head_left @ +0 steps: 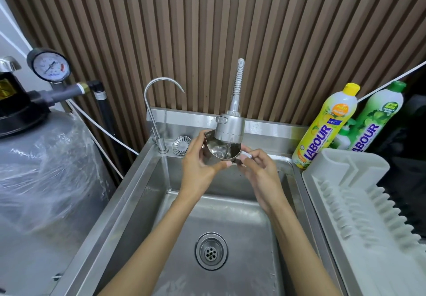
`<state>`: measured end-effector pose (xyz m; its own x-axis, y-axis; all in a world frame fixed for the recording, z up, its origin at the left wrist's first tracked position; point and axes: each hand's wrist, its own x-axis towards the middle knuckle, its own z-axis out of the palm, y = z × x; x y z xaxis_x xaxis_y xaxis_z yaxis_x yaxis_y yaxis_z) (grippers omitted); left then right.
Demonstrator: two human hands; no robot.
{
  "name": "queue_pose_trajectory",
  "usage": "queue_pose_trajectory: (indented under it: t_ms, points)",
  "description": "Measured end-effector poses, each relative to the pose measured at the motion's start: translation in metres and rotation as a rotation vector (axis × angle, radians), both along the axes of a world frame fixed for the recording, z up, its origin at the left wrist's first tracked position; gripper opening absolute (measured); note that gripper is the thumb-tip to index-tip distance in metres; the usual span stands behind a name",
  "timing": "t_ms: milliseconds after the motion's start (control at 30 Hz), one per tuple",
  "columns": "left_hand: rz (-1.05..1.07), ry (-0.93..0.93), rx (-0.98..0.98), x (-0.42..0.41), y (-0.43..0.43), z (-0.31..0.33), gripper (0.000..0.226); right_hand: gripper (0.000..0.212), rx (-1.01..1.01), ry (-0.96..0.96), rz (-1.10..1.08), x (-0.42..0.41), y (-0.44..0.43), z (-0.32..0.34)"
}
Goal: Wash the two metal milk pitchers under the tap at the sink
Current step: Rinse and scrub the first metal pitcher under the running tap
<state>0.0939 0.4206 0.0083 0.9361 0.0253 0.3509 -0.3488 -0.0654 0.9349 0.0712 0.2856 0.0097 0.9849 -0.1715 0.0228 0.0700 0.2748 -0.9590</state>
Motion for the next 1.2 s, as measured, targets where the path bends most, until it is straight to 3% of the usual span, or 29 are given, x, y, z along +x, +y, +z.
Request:
queue_pose_trajectory:
  t_ms: [167,233,333,433,567,700,767,933,1033,1100,1200]
  points:
    - [0.175,-0.089,0.265,-0.006,0.005,0.009,0.074,0.017,0.037,0.084,0.018,-0.002,0.003,-0.010]
    - [0.254,-0.053,0.356,-0.007,0.006,0.011,0.083,0.015,0.001,0.100,0.005,-0.006,0.004,-0.007]
    - [0.294,0.073,0.398,-0.009,0.005,0.012,0.076,0.015,-0.080,0.141,-0.045,-0.011,0.004,0.001]
    - [0.180,0.209,0.268,-0.011,0.005,0.012,0.065,0.026,-0.206,0.183,-0.119,-0.015,-0.002,0.015]
    - [-0.122,0.450,-0.030,-0.014,0.006,0.010,0.037,0.032,-0.618,0.161,-0.227,-0.015,-0.011,0.033]
    - [-0.261,0.448,-0.138,-0.011,0.000,0.002,0.045,0.032,-0.798,0.099,-0.324,-0.017,-0.012,0.037]
    - [-0.226,0.392,-0.148,-0.009,-0.005,0.001,0.047,0.030,-0.710,0.070,-0.303,-0.017,-0.013,0.032]
    - [-0.059,0.165,-0.125,-0.008,-0.013,0.004,0.058,0.026,-0.277,0.041,-0.143,-0.003,-0.011,0.010]
    - [0.075,0.030,0.028,-0.007,-0.010,0.006,0.062,0.025,0.005,0.045,-0.014,0.004,-0.004,0.001]
    - [0.178,-0.041,0.163,-0.009,-0.007,0.009,0.067,0.022,0.038,0.078,0.001,0.004,0.000,-0.002]
    - [0.306,-0.079,0.324,-0.014,0.000,0.014,0.064,0.019,-0.075,0.116,-0.023,-0.002,0.005,-0.002]
